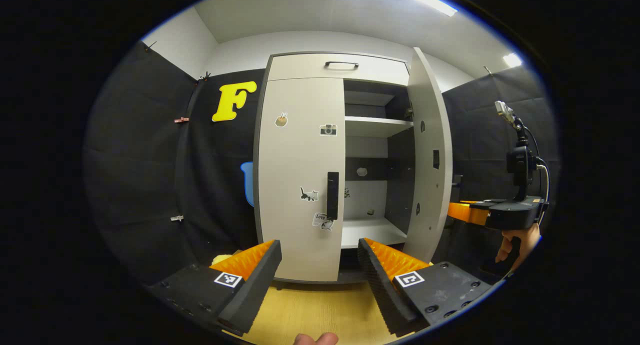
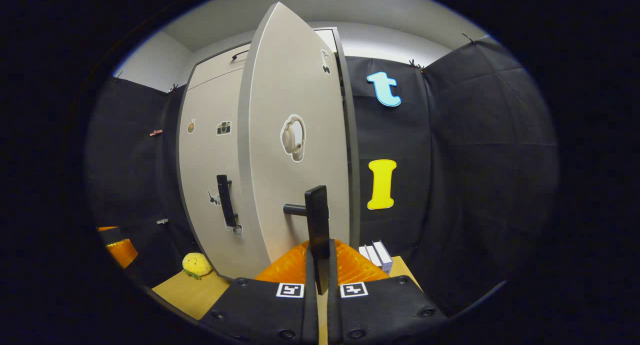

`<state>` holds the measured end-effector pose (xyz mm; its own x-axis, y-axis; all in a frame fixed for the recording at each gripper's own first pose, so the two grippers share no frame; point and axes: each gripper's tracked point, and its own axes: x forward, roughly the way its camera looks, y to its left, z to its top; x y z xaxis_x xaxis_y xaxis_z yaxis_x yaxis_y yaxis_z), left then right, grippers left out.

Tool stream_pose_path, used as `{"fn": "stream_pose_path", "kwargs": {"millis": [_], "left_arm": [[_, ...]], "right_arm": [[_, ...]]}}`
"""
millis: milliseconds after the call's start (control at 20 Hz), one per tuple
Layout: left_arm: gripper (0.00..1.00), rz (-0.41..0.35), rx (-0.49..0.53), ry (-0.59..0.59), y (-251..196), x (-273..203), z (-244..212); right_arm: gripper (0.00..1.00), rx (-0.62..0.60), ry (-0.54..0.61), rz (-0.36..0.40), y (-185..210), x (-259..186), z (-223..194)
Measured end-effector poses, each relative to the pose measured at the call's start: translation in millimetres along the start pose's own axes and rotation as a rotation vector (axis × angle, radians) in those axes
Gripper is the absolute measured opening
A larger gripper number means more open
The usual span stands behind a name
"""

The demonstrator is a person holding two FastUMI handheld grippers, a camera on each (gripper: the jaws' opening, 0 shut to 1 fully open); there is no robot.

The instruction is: Open the right door of the double-door shoe cabinet with the right hand, and open the left door with the left hand.

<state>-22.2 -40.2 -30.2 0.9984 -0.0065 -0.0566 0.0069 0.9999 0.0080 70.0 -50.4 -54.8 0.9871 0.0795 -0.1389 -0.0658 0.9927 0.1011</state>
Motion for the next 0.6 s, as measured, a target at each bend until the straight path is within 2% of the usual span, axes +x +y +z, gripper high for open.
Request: {"fn": "stream_pose_path", "kwargs": {"millis": [200,350,450,600], "left_arm": [[0.95,-0.016,0.004,-0.003,-15.4,1.9,1.7],[0.95,-0.024,0.008,-0.009,-26.7,3.5,4.3],[0.95,-0.026,0.006,-0.012,-31.5,5.2,6.0],[0.98,-0.029,0.011,-0.005,-38.5,6.7,7.1]], "right_arm": [[0.11,0.026,0.001,-0.017,-34.4,-4.4,4.3],[0.11,0.017,-0.008,-0.085,-65.2,-6.5,7.4],[0.05,0.058,0.001,-0.050,-64.2,-3.8,9.2],[0.06,0.054,0.006,-0.049,-66.8,-5.0,5.8]]}}
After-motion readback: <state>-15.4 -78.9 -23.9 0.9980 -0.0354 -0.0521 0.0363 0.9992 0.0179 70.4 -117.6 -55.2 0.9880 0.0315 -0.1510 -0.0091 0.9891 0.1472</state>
